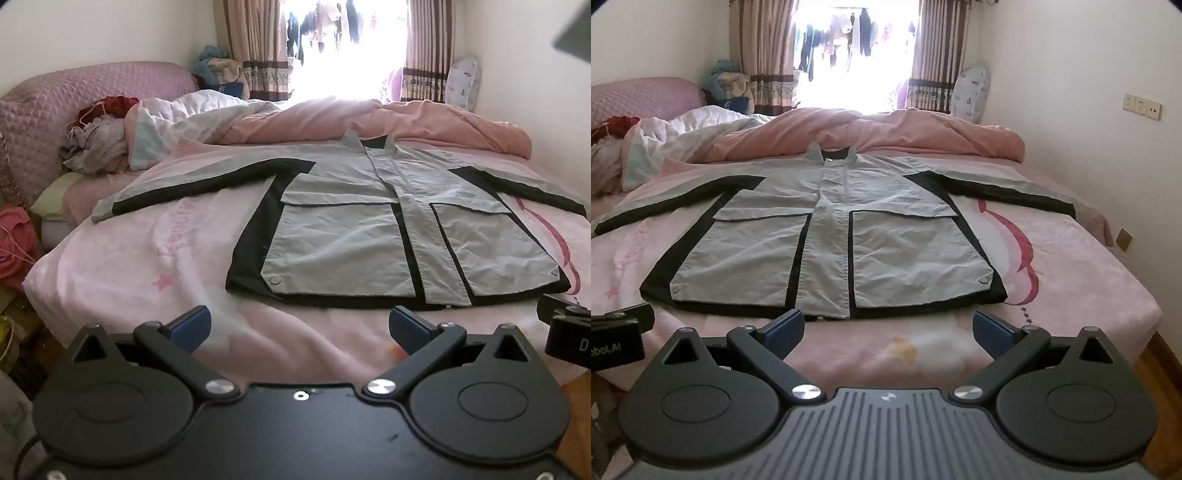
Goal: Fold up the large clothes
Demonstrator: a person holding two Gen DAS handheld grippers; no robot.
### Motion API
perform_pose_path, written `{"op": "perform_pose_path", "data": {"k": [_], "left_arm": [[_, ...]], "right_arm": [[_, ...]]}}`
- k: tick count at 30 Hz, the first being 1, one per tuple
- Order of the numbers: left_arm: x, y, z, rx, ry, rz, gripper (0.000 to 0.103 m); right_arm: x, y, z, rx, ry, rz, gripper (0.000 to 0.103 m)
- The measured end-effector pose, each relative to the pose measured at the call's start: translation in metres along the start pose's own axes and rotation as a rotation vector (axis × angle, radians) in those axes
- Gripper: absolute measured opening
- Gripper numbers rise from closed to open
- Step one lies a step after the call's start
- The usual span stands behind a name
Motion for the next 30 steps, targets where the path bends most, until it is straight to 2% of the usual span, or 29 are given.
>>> {"op": "perform_pose_path", "data": {"k": [8,9,30], "left_arm": [[-0.0018,0.0039,-0.0021,-0.015,0.016,0.009,0.103],[-0.0008,-0.0006,-0.0013,-0.013,0.011,0.001,0.103],[0.0005,0.0013,-0.0017,-0.009,0.004,0.007,0.103]], "right_arm": [[0.0003,0.0004,0.0008,-0.024,0.019,0.012,0.103],[0.0006,-0.0019,0.0062,0.007,-0.007,-0.002,0.103],[0.0018,0.0017,0.0029,0.000,-0.003,0.000,0.103]]}}
Point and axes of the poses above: each gripper's, at about its wrist camera, not at the fingertips, and y roughly against the way its jaws point, z to its right, x to its top, the point moved 9 cm from there along -y, roughly the way its jaws point, and after that the axes turned 5 degrees about -y, right-handed, at the moved point
